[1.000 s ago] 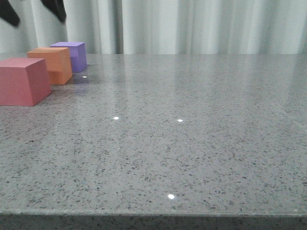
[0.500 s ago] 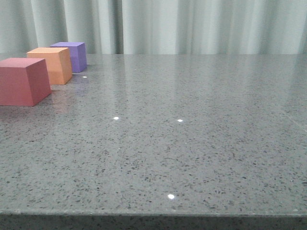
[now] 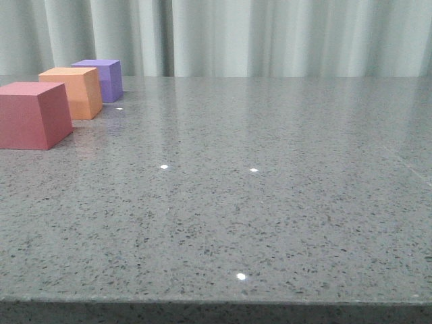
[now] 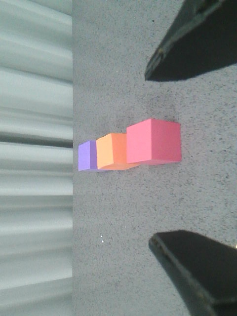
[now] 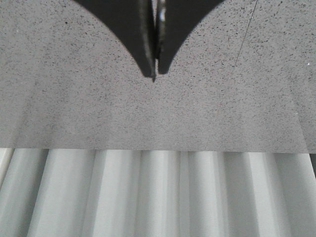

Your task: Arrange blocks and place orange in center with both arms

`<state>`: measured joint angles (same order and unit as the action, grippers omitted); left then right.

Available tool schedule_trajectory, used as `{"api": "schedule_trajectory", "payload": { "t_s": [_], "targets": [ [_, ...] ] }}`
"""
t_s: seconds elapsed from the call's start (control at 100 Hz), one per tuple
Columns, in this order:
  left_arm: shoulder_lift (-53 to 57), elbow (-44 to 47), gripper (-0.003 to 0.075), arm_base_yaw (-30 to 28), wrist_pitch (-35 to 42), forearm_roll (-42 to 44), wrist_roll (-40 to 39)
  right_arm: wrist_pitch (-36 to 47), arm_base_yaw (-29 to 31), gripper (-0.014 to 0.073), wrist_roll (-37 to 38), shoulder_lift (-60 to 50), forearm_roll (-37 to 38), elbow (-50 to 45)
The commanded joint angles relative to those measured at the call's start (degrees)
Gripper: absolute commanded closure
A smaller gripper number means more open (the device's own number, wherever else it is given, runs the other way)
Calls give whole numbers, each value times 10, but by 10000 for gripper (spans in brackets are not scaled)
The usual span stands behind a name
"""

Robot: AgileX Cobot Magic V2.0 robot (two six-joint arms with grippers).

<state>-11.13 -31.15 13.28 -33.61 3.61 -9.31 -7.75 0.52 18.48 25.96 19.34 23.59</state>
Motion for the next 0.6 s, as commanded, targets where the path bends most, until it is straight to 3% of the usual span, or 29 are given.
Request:
{"api": "schedule_trajectory", "payload": {
  "t_s": [0.0,0.1,0.28,0.59],
  "targets": [
    [24,13,239,0,41,2,0,42,3,662,-5,1,10,15],
    [36,35,379,0,43,2,0,42,3,662,-5,1,10,15],
    [36,57,743,0,62,2,0,42,3,662,-5,1,10,15],
    [36,63,741,0,78,-2,0,42,3,662,-5,1,10,15]
  ]
}}
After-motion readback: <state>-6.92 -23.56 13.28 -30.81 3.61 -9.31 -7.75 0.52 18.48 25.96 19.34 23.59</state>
